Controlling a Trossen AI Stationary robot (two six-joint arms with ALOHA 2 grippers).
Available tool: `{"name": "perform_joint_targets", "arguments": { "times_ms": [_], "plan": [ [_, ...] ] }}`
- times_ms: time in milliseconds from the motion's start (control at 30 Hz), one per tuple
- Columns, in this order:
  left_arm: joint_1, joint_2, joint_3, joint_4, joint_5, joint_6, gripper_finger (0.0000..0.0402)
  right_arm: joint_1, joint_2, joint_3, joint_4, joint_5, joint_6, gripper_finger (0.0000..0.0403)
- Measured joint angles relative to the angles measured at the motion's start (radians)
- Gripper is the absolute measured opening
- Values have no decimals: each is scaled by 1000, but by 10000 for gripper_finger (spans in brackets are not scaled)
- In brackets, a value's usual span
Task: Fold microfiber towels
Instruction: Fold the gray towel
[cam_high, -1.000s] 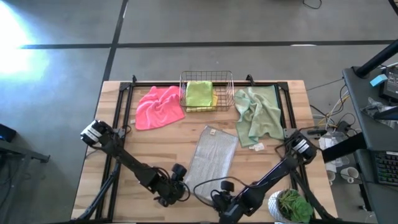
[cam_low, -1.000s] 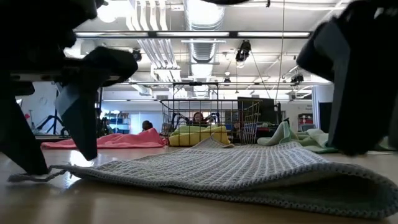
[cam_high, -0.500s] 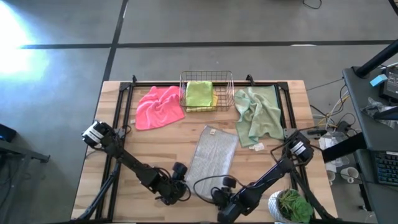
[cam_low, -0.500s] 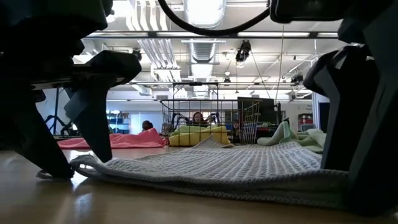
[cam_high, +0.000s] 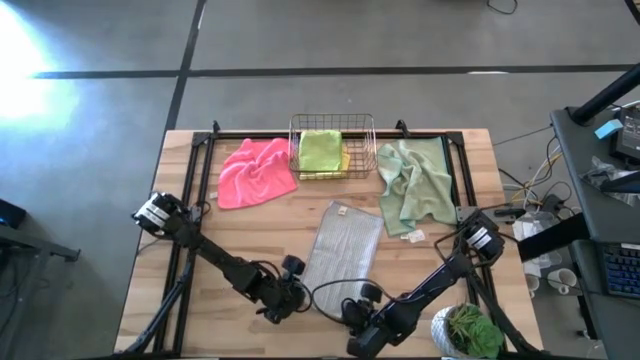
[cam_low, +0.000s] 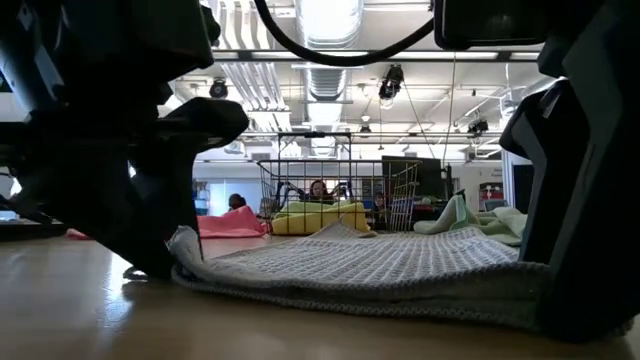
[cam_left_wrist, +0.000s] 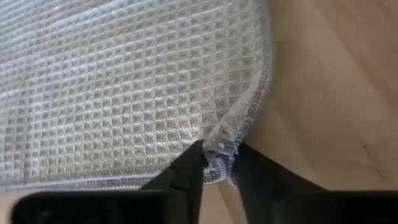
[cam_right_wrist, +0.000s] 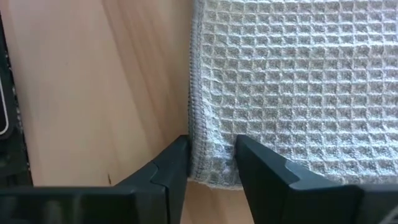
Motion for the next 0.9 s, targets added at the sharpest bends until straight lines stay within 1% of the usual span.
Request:
{"name": "perform_joint_targets", "arguments": {
  "times_ms": [100, 133, 233, 400, 433, 533, 700, 800, 900],
  "plan": [
    [0, 1, -2, 31, 35, 41, 19, 0, 0, 0, -1, 2, 18, 122],
    [0, 1, -2, 42, 47, 47, 11, 0, 0, 0, -2, 2, 19, 116],
    [-1, 2, -2, 57, 61, 49, 8, 0, -1, -1, -2, 3, 20, 88],
    [-1, 1, -2, 57, 69, 39, 2, -1, -13, -3, -7, -4, 19, 20],
    [-1, 0, -2, 56, 71, 18, 2, -1, -16, -3, -9, -7, 19, 15],
    [-1, -12, 11, 24, 111, -49, 2, 2, -30, -2, -10, -29, 32, 12],
    [-10, -51, 39, -28, 177, -145, 1, 12, -34, 68, -11, -84, 19, 11],
    [-21, -68, 68, -102, 197, -180, 1, 15, -35, 116, -15, -87, 9, 11],
    [-38, -84, 114, -185, 228, -230, 1, 21, -35, 176, -59, -87, 9, 11]
  ]
}}
